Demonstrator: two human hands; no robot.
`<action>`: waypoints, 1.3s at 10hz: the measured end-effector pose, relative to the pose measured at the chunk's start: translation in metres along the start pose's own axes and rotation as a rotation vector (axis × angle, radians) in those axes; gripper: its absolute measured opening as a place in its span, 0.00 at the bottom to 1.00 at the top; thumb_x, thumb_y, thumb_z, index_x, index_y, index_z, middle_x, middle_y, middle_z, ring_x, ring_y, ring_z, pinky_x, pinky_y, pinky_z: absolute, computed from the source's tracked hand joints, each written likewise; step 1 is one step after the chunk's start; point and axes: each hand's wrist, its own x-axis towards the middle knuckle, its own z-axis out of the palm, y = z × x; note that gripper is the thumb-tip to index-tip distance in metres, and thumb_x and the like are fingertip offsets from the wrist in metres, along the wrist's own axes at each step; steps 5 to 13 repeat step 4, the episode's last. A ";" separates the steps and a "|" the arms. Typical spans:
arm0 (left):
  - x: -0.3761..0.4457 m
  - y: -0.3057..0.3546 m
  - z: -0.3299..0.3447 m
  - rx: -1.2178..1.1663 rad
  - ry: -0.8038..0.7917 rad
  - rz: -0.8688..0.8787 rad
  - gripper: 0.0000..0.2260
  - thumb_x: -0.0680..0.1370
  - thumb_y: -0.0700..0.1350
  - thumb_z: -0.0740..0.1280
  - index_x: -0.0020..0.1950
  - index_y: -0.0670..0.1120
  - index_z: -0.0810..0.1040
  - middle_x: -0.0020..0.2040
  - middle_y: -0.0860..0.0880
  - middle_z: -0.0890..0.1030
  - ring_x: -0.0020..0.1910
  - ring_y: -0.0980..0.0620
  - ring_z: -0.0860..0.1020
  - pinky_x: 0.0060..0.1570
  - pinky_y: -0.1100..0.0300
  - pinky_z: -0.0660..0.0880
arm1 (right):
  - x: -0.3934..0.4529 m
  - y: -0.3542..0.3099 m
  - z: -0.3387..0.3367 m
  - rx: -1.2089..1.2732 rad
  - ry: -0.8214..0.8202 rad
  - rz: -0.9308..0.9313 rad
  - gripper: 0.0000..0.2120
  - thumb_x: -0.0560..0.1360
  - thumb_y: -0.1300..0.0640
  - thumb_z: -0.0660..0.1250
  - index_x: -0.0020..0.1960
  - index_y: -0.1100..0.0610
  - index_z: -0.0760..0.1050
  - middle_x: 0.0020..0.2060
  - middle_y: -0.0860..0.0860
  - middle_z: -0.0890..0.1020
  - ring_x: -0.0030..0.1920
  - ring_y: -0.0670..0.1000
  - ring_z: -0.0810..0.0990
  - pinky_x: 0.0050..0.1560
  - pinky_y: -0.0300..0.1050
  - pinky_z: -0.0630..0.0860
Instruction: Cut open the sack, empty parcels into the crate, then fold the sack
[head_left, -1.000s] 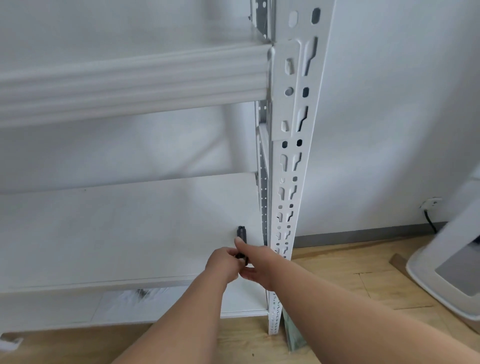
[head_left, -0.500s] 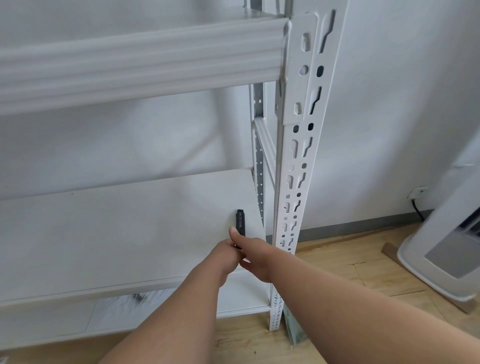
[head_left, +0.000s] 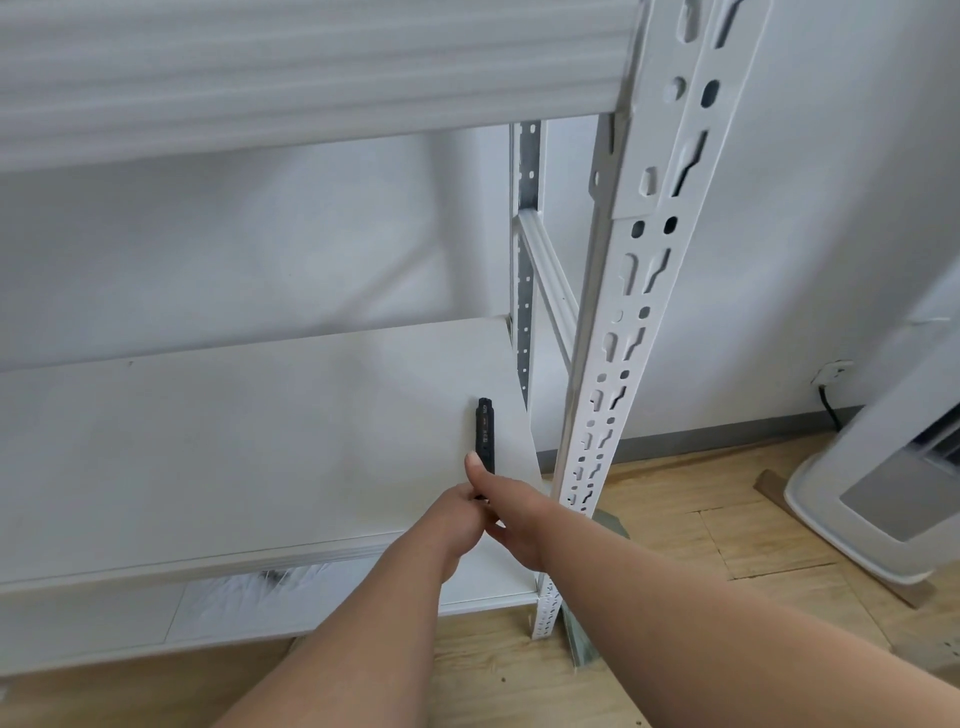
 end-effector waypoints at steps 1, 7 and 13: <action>0.004 -0.002 0.000 -0.018 -0.007 0.031 0.12 0.79 0.43 0.59 0.51 0.59 0.78 0.54 0.55 0.80 0.58 0.55 0.75 0.59 0.56 0.66 | 0.003 0.002 0.002 -0.001 0.016 -0.041 0.51 0.61 0.24 0.66 0.73 0.55 0.65 0.68 0.50 0.73 0.69 0.48 0.69 0.74 0.49 0.62; 0.003 -0.004 -0.006 0.039 0.272 0.036 0.21 0.80 0.42 0.62 0.73 0.48 0.67 0.72 0.50 0.70 0.69 0.49 0.70 0.66 0.55 0.68 | -0.002 0.010 -0.015 -0.072 0.071 -0.079 0.54 0.58 0.24 0.61 0.77 0.48 0.55 0.76 0.47 0.61 0.76 0.51 0.58 0.75 0.55 0.57; 0.003 -0.004 -0.006 0.039 0.272 0.036 0.21 0.80 0.42 0.62 0.73 0.48 0.67 0.72 0.50 0.70 0.69 0.49 0.70 0.66 0.55 0.68 | -0.002 0.010 -0.015 -0.072 0.071 -0.079 0.54 0.58 0.24 0.61 0.77 0.48 0.55 0.76 0.47 0.61 0.76 0.51 0.58 0.75 0.55 0.57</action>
